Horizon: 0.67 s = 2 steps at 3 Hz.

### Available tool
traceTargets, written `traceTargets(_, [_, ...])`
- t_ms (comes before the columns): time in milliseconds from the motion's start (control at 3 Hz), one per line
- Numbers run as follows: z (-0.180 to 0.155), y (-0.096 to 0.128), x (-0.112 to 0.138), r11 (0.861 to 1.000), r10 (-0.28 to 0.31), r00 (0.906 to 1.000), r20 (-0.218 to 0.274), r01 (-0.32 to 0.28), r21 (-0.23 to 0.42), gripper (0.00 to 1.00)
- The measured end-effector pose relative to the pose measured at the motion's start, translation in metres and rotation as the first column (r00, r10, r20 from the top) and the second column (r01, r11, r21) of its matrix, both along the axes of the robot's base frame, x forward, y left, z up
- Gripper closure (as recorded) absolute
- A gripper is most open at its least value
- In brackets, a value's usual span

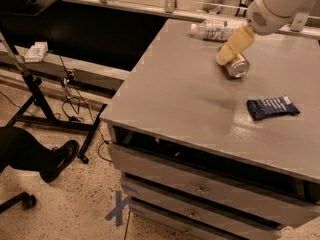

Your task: Place orange can upright

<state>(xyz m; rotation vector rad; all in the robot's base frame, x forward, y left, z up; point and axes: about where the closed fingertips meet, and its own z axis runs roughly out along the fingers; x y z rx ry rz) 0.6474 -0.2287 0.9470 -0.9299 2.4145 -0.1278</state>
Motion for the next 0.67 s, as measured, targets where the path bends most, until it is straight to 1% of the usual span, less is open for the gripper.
traceTargets(333, [-0.022,0.014,0.034,0.992,-0.12,0.9914,-0.052,0.122,0.039,0.0])
traceTargets(667, [-0.042,0.022,0.06,0.975,-0.212,0.9722,-0.099,0.217,0.038,0.0])
